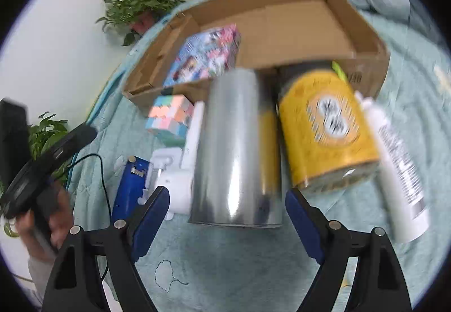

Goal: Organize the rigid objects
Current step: 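Release the board game and move the right tool to the silver canister, then grasp the silver metal canister with the right tool and lift it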

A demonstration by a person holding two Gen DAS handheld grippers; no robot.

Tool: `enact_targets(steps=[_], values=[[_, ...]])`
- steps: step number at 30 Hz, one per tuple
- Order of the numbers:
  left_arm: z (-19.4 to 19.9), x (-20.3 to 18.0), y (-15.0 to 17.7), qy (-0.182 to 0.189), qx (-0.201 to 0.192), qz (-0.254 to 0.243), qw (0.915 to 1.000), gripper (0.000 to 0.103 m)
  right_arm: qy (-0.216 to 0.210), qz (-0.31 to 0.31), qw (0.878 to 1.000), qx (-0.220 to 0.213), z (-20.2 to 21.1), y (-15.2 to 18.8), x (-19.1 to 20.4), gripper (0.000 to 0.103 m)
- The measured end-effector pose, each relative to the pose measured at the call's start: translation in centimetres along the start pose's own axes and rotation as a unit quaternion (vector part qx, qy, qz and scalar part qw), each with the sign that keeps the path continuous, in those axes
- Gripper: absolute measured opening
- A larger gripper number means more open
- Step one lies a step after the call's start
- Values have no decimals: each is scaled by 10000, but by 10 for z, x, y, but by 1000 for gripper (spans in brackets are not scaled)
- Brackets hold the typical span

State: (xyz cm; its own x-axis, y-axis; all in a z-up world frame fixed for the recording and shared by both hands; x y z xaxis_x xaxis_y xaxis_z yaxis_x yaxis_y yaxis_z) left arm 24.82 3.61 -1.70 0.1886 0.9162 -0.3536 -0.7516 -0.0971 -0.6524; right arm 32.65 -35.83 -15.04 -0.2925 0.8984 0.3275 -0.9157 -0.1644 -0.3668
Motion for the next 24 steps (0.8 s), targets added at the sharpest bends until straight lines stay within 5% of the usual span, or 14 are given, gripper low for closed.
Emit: enact_targets(steps=[6,16,24], values=[[20,-21,27,9,-1,78,10000,102,-60,-23,10000,-63,-11,12,-4,82],[18,-61,101,1116,659,397,9908,102,279,493,9983,153,42,111,3,83],[16,-86,130,1302,931,374,9864,102,-763,528,9957,71,77,125,0,83]])
Point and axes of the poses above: each gripper's, at about its wrist camera, not at the fingertips, and z roughly against the way its jaws point, x to its left, y to its underside, the point moved 2 cm from there along -z, roughly the way its jaws point, and after that the axes turned 1 degree about y, right-handed, at the moved point
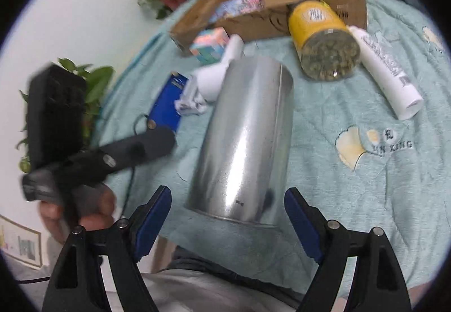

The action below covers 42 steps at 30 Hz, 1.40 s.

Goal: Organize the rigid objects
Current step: 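Grasp the silver metal canister with the right tool and lift it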

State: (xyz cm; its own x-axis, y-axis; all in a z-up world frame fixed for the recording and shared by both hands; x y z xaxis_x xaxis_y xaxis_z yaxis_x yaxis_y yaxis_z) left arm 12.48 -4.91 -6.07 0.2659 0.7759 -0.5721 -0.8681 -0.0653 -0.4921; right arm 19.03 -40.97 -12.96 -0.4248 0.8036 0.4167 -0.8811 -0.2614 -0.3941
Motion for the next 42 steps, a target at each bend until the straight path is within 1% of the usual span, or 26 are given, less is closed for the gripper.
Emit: enact_targets(steps=[2,3,4,6,7,10,13,15,17,18,20,27,30,32,34,37,38,40,42], values=[[-6,-1,-2,20,64,59,10000,102,-110,-292,9995,39,-3,-4,-14,83],[-10,0,-5,7,116,85,9999,101,-88,-462,9988,135,-8,-6,-22,80],[-14,2,-7,-8,172,127,9998,101,-74,-592,9979,259,-15,-7,-29,75],[-23,5,-13,41,288,220,9993,101,-458,-699,9958,375,-28,-7,-32,74],[-28,6,-15,103,348,250,9990,101,-510,-667,9957,401,-32,-7,-30,75],[-42,11,-20,247,517,434,9974,101,-394,-470,9974,377,-37,-8,-18,77],[-54,15,-24,226,652,539,9962,100,-461,-466,9968,468,-45,-9,-16,81],[-61,17,-24,144,768,541,9955,97,-479,-445,9965,528,-49,-9,-14,83],[-68,21,-24,91,885,575,9944,90,-459,-389,9965,583,-57,-11,-9,85],[-72,23,-24,48,919,607,9939,88,-442,-354,9966,595,-59,-11,-8,85],[-76,28,-25,92,906,722,9932,88,-405,-301,9965,672,-65,-13,-4,86],[-74,31,-27,129,888,724,9933,87,-207,-244,9968,734,-68,-16,0,86],[-59,30,-26,123,793,667,9945,87,-109,-199,9977,635,-64,-17,5,86],[-47,23,-26,86,675,550,9962,86,-141,-169,9983,544,-59,-18,11,86],[-33,9,-33,39,482,254,9985,86,-177,-96,9990,396,-48,-21,17,86],[-4,-19,-52,-130,38,-352,9993,86,-232,174,9996,13,-25,-33,27,85],[5,-27,-59,-140,-100,-469,9988,86,-261,214,9994,-93,-17,-39,31,85],[22,-43,-76,-177,-357,-697,9968,86,-271,419,9980,-384,3,-55,41,85],[40,-61,-96,-294,-628,-945,9931,86,-301,623,9958,-600,18,-72,49,85]])
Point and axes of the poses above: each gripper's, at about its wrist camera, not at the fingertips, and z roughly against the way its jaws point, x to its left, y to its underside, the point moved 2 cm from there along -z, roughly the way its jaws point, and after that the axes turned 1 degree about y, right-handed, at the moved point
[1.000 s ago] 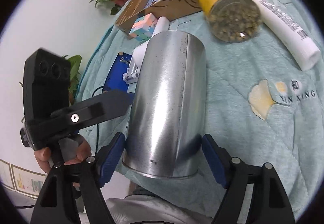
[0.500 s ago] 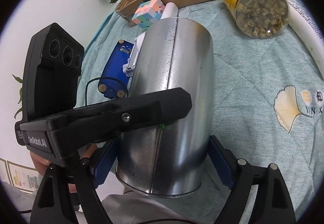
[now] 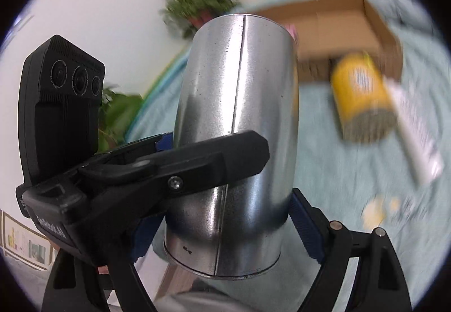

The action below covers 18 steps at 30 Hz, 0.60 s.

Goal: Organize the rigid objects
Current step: 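Grasp the silver metal canister with the right tool and lift it, then carry the silver canister and lower it into the large box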

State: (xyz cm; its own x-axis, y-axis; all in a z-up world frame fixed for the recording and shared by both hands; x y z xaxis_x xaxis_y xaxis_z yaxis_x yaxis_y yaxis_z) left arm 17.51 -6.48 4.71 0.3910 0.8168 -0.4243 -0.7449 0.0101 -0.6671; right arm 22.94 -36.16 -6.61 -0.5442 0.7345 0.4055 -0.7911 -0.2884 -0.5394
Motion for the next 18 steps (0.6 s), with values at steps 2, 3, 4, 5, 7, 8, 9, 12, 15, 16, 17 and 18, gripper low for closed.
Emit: enact_targets(steps=[2,3,4,5,7,8,9,12,15,16,17,18], values=[[10,-8,-21,-88,-142,-131,9998,86,-68,117,9998,-114,9,-20,4,85],[14,-10,-32,-117,-199,-167,9996,86,-98,175,9997,-159,14,-32,6,85],[18,-12,-46,-159,-263,-187,9994,86,-126,220,9995,-197,17,-43,7,85],[19,-16,-58,-199,-300,-222,9991,86,-149,242,9994,-213,18,-53,10,85],[23,-19,-81,-271,-350,-301,9986,86,-231,233,9992,-221,22,-75,10,85],[24,-19,-90,-280,-357,-315,9985,86,-255,237,9991,-231,23,-83,9,85],[24,-18,-102,-268,-349,-319,9985,86,-260,248,9991,-240,24,-90,9,85],[26,-17,-127,-235,-340,-248,9988,86,-208,297,9990,-245,26,-110,7,85],[21,-13,-150,-227,-311,-225,9990,86,-188,285,9992,-202,21,-127,1,85],[17,-9,-157,-205,-286,-182,9992,86,-186,278,9993,-191,20,-129,0,85],[13,-4,-166,-177,-258,-137,9994,86,-157,282,9993,-182,18,-133,-2,85],[6,0,-174,-158,-221,-89,9996,86,-133,292,9993,-175,18,-137,-4,85]])
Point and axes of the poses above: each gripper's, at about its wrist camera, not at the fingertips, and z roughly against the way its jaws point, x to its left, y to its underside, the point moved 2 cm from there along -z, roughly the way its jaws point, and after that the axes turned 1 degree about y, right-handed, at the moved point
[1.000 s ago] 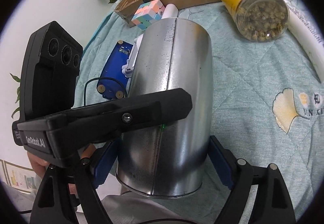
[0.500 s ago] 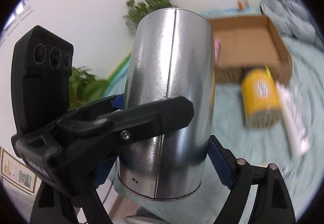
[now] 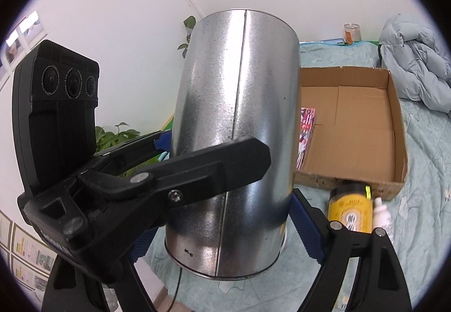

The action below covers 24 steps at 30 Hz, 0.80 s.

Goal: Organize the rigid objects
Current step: 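Carry the silver canister and lower it into the large box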

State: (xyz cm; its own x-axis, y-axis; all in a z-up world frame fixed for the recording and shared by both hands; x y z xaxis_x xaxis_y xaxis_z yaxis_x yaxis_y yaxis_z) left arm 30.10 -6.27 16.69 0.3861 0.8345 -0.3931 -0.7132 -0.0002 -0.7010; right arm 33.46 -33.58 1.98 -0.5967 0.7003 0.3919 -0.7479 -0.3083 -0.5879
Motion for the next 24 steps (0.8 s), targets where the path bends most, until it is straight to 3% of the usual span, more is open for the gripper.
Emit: enact_targets(steps=[15,24], values=[[-136,92,-34,115,781,564,9953,86,65,-520,9965,657,-88,-52,-77,85],[-231,156,-21,315,1530,1035,9823,86,200,-983,9886,1125,-148,-47,-133,85]])
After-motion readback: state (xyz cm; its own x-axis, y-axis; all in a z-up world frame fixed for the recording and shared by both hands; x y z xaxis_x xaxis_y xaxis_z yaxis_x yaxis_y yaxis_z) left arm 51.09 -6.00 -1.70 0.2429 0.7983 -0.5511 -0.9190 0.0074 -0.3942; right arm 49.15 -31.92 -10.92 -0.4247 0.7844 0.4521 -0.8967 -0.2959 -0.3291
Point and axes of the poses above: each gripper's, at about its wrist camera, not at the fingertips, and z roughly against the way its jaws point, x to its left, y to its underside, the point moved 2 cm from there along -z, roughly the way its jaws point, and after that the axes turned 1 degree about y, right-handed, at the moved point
